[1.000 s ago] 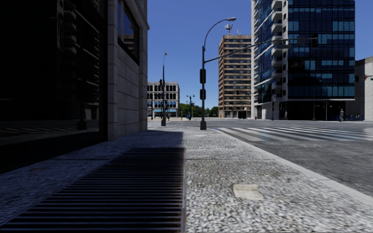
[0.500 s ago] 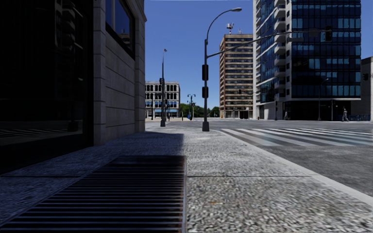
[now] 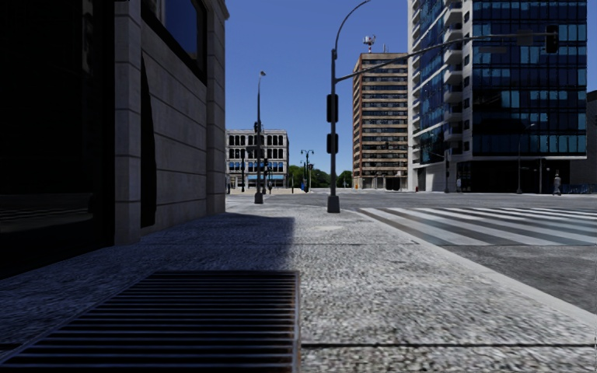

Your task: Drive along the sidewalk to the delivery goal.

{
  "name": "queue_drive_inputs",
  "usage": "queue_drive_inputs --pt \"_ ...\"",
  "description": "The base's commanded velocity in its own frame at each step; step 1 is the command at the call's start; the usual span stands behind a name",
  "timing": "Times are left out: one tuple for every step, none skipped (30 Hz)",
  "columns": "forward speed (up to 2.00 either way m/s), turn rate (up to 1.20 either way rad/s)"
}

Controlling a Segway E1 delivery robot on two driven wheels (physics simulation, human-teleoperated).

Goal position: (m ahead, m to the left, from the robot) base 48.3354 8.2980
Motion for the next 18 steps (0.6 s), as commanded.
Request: queue_drive_inputs --pt "1.97 0.00" --pt "1.97 0.00" --pt "1.97 0.00" --pt "1.97 0.00" --pt "1.97 0.00" --pt "1.97 0.00" --pt "1.97 0.00" --pt "1.97 0.00" --pt "1.97 0.00" --pt "1.97 0.00" --pt "1.97 0.00" --pt "1.97 0.00" --pt "1.97 0.00" --pt "1.97 0.00" --pt "1.97 0.00" --pt "1.97 0.02" --pt "1.97 0.08" --pt "1.97 0.08"
